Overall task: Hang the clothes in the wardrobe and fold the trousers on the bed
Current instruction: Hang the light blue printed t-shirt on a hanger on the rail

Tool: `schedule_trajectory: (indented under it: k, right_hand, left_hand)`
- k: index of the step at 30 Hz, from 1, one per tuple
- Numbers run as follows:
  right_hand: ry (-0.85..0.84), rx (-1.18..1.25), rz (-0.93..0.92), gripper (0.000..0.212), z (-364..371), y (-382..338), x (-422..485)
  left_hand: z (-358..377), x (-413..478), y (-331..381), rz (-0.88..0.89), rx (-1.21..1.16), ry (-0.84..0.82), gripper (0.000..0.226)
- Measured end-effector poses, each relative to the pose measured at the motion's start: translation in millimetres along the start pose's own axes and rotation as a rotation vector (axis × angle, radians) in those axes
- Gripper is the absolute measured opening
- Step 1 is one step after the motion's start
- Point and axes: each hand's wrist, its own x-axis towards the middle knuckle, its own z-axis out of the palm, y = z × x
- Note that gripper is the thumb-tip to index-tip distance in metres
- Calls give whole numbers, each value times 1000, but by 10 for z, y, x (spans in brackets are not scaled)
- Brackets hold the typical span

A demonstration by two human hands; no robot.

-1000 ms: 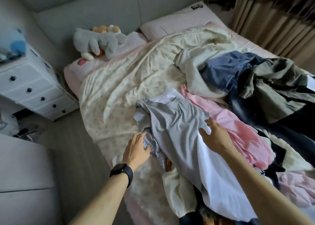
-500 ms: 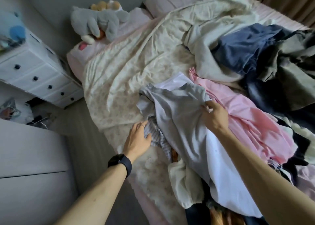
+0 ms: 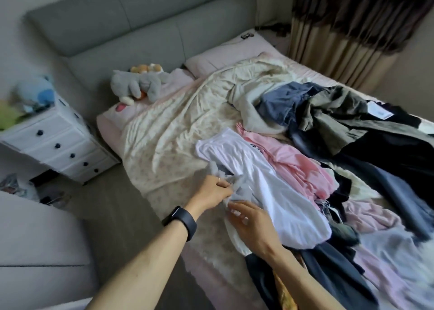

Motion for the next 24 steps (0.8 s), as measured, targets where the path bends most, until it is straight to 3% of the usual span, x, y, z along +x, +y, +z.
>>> schedule_trajectory:
  k: [2,5,7,10,12,14,17,24]
  right_hand:
    - [-32,-19,-30,18,-93,-110,-320]
    - [89,8,18,13,-332,-366,-597]
    - [137,-31,13,33,-430,-504,-652]
    - [-117,-156,-116,72,-311,-849,-747]
    - [-390,-222,-217,79,-81,-1136,-825]
    - [-576,-227,-312,60,226,-1402,-937]
    - [-697,-157,-436,21,762,-1741,-1242]
    - [-778,84,-394,17,1682,-2365,-1990]
  left_hand:
    - [11,-387,-108,68,55,85,21]
    - [-103,-1067,-343,133,92,128,23]
    - [-208,-1516,-505,159,65,157,25]
    - [-424,-2272,-740,219,18,248,30]
    - [-595,-2700,-867,243,40,287,23]
    - [-767,-3065,-995,232,61,289,24]
    - [-1025,-3625,-1337,164,34,358,31]
    - [-1243,-4800,-2349,-162,11,628,24]
